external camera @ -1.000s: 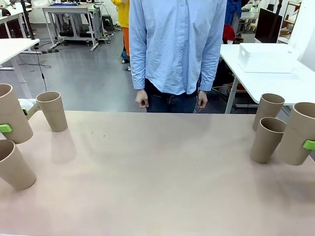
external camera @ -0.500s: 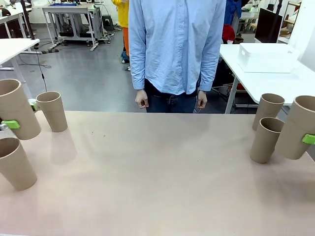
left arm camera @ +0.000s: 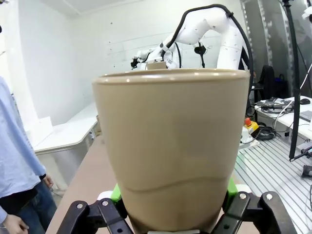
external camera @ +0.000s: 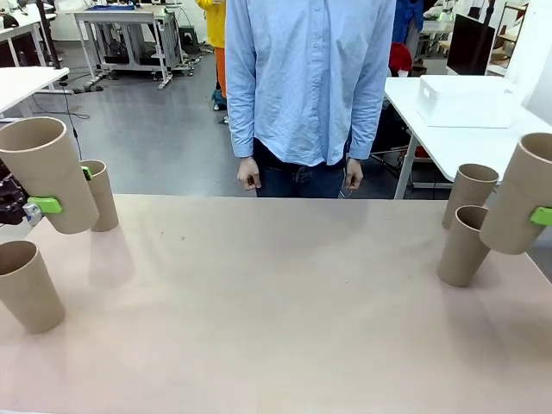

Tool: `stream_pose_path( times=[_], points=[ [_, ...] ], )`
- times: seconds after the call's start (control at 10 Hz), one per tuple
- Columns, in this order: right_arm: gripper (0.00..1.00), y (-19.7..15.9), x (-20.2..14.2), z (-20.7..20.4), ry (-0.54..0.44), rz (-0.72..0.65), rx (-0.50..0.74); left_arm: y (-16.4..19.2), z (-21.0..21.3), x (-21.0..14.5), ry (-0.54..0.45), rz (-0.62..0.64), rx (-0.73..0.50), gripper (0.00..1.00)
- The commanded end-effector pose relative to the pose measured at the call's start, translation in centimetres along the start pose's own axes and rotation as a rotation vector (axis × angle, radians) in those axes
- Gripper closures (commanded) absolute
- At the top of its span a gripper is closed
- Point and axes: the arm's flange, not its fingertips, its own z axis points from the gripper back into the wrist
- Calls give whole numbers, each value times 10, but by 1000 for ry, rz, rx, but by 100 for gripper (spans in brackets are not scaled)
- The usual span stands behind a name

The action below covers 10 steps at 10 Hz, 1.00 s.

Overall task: Stack the cups and store them in the basket.
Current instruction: Pick up two Reusable plastic cups , one in each hand.

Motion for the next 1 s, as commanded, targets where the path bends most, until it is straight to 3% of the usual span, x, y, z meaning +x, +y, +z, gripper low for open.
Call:
stream_pose_path(
  times=[0.0, 0.5, 0.9],
  points=[
    [13, 25, 6, -53, 19, -39, -31, -23, -36, 7, -7, 43, 45, 17],
    [13, 41, -15, -123, 35, -43, 0, -68, -119, -5, -35, 109, 39, 17],
    [13, 52, -56, -144, 43, -49, -7, -68, -135, -6, -35, 154, 70, 17]
  ],
)
